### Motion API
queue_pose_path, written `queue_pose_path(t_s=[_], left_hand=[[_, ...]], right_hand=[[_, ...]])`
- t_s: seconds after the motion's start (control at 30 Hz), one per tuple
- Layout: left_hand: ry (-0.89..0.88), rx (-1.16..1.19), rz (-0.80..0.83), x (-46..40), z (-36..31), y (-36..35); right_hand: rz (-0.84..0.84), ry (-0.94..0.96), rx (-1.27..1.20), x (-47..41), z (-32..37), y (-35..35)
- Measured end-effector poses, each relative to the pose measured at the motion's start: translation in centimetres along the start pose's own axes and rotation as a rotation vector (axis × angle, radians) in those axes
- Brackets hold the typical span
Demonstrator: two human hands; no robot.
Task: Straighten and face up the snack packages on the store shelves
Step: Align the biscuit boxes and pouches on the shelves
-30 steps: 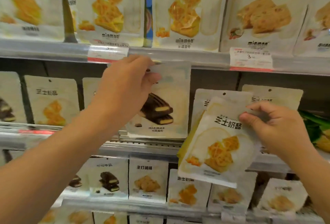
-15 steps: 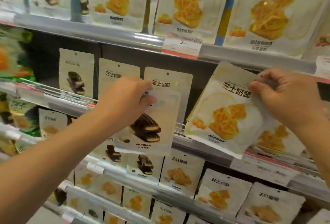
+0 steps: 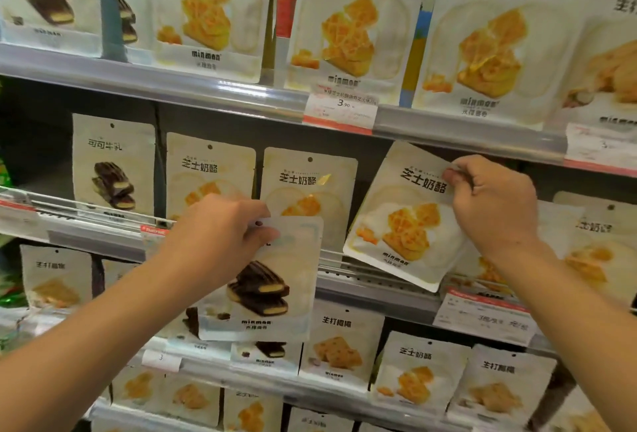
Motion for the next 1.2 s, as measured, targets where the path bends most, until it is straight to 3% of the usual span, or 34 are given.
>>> queue_pose_path(t_s=[0.33,0.67,0.9,1.0,1.2], left_hand=[[-0.021,0.017,0.024,0.2,0.1,-0.6],[0.065,0.029,-0.007,0.6,2.0,-0.3],[0.043,0.026,-0.025,1.0,2.0,-0.5],[0.041,0.038,-0.014,1.0,1.9,-0.6],[0.037,0.023,-0.017,0.9,1.6,-0.8]], right_hand=[[0.144,-0.013,0.007,-1.3,-0.3,-3.2],[0.214,-0.186,-0.076,-2.7,-3.6,-5.9],[0.217,-0.13,0.041,-3.3,-2.9,-6.2],[0.319,-0.168,0.043,-2.9,-3.2,-7.5],[0.717,-0.244,0.188,-1.4,-3.7,-10.8]])
Point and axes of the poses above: each hand's wrist, its own x-axis away from the middle knuckle, its own y-axis out of the back of the hand, z = x × y, the point moved 10 cm from there along -x, towards the middle knuckle, and after that the axes turned 10 degrees about y, right-handed, at the moved point
